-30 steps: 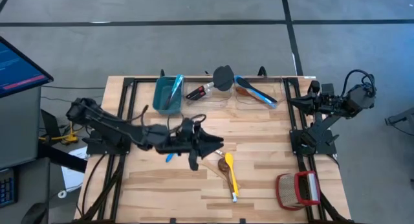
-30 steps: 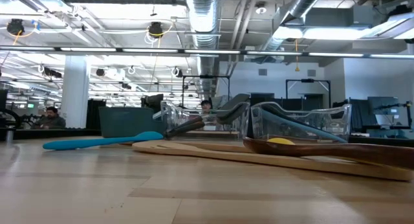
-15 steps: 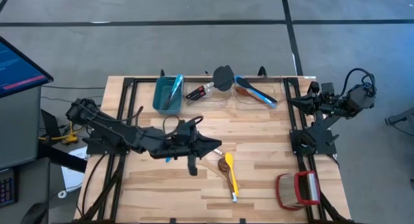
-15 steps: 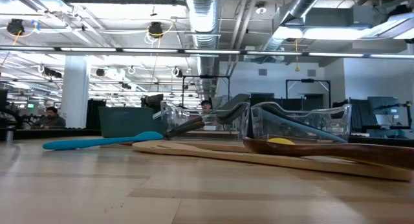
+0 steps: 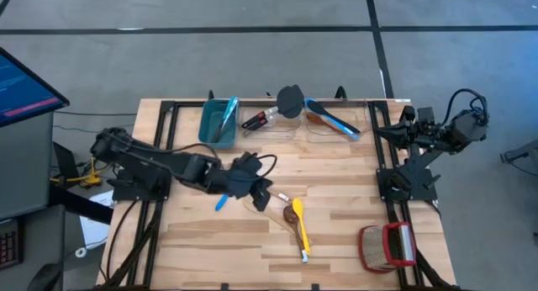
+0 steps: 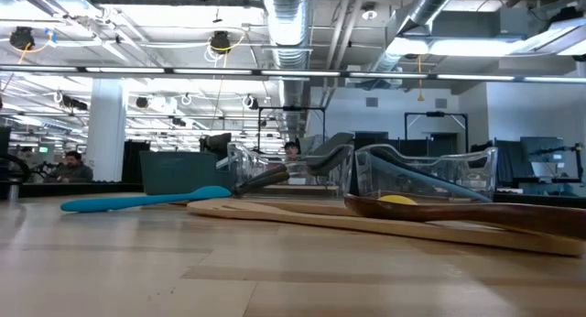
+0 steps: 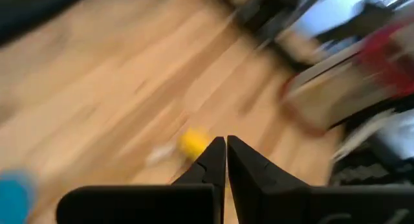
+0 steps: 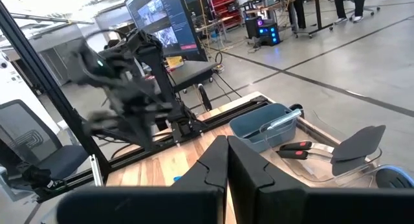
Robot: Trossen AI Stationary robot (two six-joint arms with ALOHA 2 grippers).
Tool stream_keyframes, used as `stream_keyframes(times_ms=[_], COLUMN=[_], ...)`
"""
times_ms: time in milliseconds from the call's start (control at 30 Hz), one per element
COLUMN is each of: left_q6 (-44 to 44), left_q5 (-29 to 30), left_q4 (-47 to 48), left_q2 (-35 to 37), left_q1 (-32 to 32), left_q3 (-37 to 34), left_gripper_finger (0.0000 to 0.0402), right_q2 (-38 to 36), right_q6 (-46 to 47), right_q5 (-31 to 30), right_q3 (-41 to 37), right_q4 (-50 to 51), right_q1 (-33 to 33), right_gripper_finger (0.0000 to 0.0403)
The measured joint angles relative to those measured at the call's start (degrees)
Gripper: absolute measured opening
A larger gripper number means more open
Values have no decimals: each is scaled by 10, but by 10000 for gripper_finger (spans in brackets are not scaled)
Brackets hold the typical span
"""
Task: Pick & Place Kitchen Items
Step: Put the blue serving spoon into the right transparent bin
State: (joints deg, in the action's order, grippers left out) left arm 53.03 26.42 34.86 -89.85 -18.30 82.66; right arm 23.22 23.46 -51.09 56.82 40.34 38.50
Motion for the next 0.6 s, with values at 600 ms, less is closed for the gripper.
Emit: stream_keyframes(times_ms=[600], left_q6=[148], left_q5=[-267], left_q4=[317], left_q2=[-166], left_q1=[85], left_q3=[-1], left_gripper_finger=[2], right_q2=[0], right_q6=[0], right_q5=[0], right_q3=[0], right_q4=[12], right_q1=[0], right_gripper_finger=[0])
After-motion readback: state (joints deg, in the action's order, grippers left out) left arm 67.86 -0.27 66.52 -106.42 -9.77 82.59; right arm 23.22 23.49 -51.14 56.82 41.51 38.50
